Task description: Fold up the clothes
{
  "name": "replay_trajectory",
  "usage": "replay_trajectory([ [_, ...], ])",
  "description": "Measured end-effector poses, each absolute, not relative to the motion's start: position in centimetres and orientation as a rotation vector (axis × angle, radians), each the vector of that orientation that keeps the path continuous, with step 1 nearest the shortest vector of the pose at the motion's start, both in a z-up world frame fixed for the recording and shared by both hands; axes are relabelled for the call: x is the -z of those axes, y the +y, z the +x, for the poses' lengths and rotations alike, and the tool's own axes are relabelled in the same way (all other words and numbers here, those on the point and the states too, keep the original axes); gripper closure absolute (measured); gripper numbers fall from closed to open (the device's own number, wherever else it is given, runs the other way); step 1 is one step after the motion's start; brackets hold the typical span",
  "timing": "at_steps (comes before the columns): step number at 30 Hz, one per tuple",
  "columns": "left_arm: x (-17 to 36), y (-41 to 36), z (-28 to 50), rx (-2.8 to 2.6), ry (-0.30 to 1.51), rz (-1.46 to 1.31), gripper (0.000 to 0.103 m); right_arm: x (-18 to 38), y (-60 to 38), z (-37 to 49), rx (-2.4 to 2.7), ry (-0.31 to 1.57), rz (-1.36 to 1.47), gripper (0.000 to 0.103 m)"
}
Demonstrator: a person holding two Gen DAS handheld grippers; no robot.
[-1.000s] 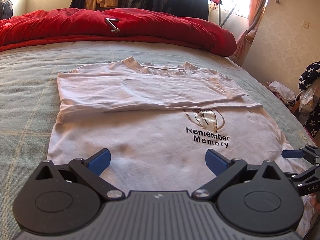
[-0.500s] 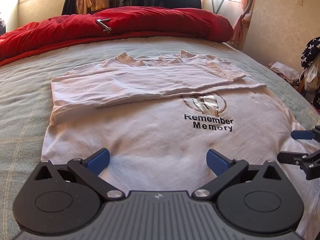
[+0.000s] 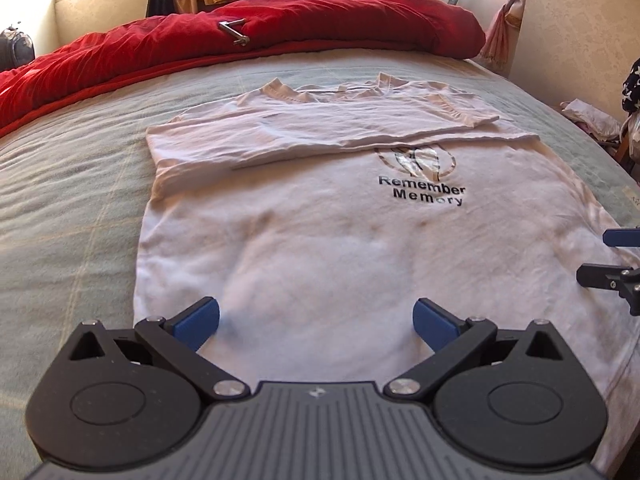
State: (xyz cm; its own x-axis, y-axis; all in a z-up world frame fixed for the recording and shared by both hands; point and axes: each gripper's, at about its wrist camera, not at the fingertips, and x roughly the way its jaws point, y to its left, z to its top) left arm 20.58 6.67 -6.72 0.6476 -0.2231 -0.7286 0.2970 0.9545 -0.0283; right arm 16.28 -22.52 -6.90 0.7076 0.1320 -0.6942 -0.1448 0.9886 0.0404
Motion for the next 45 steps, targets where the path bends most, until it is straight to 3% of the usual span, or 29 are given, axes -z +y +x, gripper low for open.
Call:
replay_trajectory([
  [5,7.3,7.1,16.2,0.312,0.809,0.08,0.001,7.5,-23.2,13.6,-0.182,0.747,-0.022,0.0],
  [11,4.6,8.0,16.6,0.33,0.736,0.072,0.001,7.7,-23.6,12.6,-0.183,0.732,-0.003,0.0],
  [17,3.1,8.0,22.9,0.38,0.62,0.084,0.001,8.2,-23.6,12.1,-0.187,0.698,-0.013,0.0],
  [25,7.5,10.0,31.8,0.342,0.717,-0.099,0.001,8.3,-23.9,12.6,-0.212,0.704,-0.006,0.0],
  [30,8.5,12.8,33.3,0.281,0.701,-0.218,0.001,8.4,-23.8,13.1,-0.213,0.694,-0.004,0.0],
  [33,8.5,13.3,33.2,0.258,0.696,-0.212,0.006,8.6,-23.7,13.2,-0.212,0.684,-0.008,0.0],
  [39,8.1,12.6,32.2,0.113,0.755,-0.058,0.004,8.6,-23.8,13.2,-0.213,0.681,-0.001,0.0],
  [45,5.1,13.2,27.0,0.207,0.737,-0.119,0.005,8.4,-23.6,12.9,-0.201,0.693,-0.003,0.0],
])
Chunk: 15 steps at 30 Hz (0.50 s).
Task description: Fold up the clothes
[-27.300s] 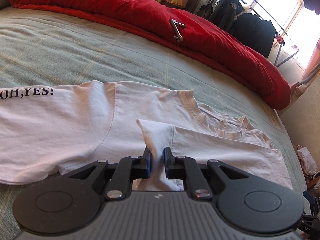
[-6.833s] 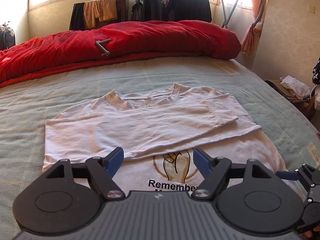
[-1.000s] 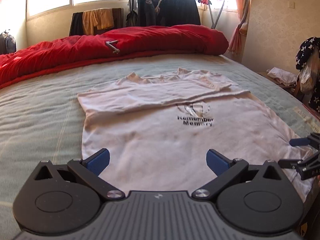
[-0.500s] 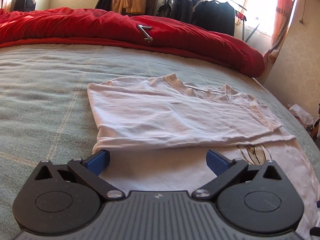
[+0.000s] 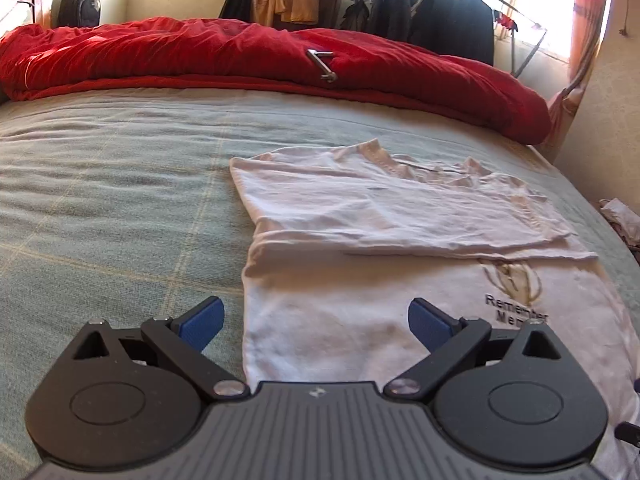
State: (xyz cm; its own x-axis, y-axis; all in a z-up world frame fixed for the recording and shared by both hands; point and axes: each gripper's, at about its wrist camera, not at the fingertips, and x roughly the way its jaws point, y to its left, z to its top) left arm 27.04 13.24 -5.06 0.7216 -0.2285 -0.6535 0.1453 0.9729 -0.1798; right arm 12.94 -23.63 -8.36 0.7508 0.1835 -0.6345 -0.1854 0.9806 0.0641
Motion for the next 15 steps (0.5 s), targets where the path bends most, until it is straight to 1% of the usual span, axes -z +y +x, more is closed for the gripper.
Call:
replay_trajectory([
  [2,4.3,12.1,25.2,0.269,0.735,-0.084,0.004,8.2,-23.5,12.8,-0.194,0.7,-0.001,0.0],
  [8,5.5,9.1,21.8,0.361,0.806,-0.056,0.004,7.1,-23.6,12.0,-0.203,0.743,0.016,0.0],
  [10,6.3,8.7,21.0,0.344,0.836,-0.047,0.004,6.8,-23.9,11.4,-0.212,0.745,0.033,0.0],
  [15,7.0,9.1,17.2,0.307,0.839,-0.025,0.004,7.2,-24.7,10.5,-0.193,0.768,0.057,0.0],
])
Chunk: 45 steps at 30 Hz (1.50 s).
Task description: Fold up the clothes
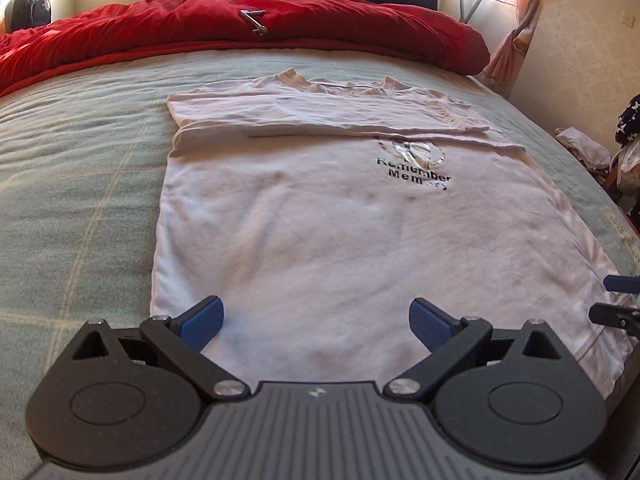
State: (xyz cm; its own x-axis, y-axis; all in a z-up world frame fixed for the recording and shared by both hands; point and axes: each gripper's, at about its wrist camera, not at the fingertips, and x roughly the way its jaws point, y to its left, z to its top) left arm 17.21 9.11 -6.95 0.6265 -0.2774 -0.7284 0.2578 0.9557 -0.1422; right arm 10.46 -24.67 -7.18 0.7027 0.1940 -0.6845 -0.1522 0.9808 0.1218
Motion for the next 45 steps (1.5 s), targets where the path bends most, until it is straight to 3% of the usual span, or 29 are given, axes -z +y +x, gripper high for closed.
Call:
replay_trajectory([
  [7,7.0,8.8,11.5,0.275,0.823,0.048,0.001,8.0,-24.7,9.3,-0.186,0.736,0.032,0.0],
  [24,7.1,7.6,6.1,0.275,0.782,0.122,0.001,9.0,-24.9,8.0,-0.174,0.639,0.036,0.0],
  [31,5.3,7.6,5.6,0.397,0.68,0.042,0.001,8.9,-24.8,7.8,-0.172,0.644,0.033,0.0],
  [45,5.9,7.8,5.1,0.356,0.737,-0.053,0.001,9.6,-25.0,7.0,-0.188,0.58,0.036,0.0],
])
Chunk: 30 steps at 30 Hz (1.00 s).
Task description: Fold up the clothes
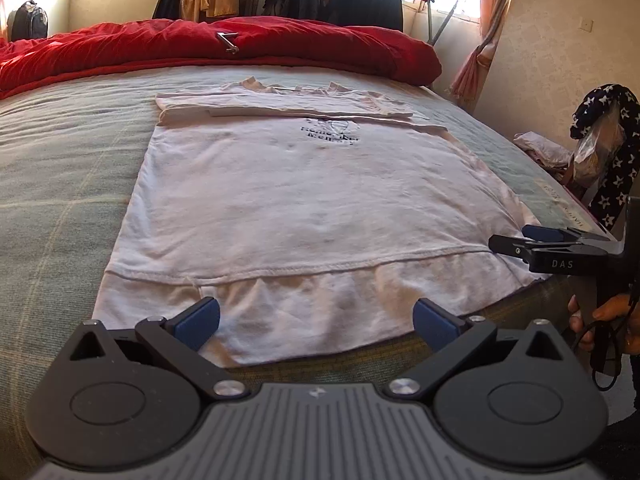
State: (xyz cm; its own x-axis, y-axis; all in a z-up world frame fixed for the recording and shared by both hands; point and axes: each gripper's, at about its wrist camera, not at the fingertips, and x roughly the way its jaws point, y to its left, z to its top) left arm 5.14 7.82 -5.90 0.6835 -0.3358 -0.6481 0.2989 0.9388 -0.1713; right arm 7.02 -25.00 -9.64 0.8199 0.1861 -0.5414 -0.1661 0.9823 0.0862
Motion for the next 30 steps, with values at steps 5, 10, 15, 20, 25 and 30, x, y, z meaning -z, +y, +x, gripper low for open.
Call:
replay_trajectory([
  [5,6.0,9.4,7.7,0.269,0.721,-0.089,0.001,9.9,-25.3,6.9,-0.202,0.557,0.04,0.0],
  [10,7.0,10.8,7.8,0.206,0.72,-0.155,0.001,10.1,-25.5,6.6,-0.22,0.54,0.028,0.0],
  [15,6.8,9.2,6.9,0.163,0.726,-0.035,0.001,9.6,-25.3,6.4,-0.219,0.541,0.01,0.0],
  [20,5.5,7.9,7.3,0.224,0.686,-0.081,0.001,7.5,-25.7,7.1,-0.214,0.473,0.055,0.0],
  [25,6.2,5.7,8.3,0.275,0.712,-0.088,0.001,8.7,-27.5,9.3,-0.201,0.582,0.173,0.0],
  [30,6.6,4.8,8.0,0.274,0.716,-0.049,0.001,9.0,-28.5,7.9,-0.192,0.56,0.079,0.0],
])
